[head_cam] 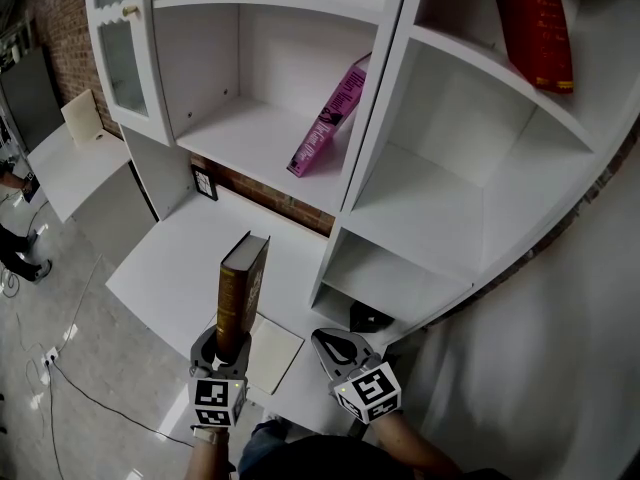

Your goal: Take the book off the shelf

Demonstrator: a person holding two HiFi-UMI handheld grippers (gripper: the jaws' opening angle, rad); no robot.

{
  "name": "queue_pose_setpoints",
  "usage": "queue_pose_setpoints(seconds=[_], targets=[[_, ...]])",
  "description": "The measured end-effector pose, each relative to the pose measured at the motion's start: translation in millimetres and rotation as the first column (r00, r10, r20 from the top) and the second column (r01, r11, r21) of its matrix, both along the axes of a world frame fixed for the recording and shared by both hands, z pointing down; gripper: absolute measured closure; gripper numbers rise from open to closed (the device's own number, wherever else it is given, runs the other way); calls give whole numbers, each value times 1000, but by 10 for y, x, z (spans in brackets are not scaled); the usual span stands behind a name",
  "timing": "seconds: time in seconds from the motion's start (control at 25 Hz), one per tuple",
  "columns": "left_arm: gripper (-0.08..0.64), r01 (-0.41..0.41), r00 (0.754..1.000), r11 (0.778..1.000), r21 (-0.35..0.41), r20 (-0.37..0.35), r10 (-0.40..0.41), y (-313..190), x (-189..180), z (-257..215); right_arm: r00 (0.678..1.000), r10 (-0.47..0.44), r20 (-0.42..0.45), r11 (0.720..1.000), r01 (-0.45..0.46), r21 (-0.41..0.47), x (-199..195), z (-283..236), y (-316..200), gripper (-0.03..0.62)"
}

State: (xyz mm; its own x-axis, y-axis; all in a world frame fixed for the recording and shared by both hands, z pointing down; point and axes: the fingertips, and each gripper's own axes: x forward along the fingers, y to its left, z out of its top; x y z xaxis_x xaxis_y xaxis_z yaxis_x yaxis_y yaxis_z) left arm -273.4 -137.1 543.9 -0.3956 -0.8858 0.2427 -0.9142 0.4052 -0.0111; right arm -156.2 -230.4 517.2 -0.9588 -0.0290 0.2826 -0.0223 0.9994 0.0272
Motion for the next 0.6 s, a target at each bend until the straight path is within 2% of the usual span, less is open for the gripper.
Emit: queue_pose_setpoints(seconds=[0.6], targets=[[337,-13,1000,1000,9,7,13,-52,15,-57,1000,20,0,1000,-20,-6,54,-6,-33,571]])
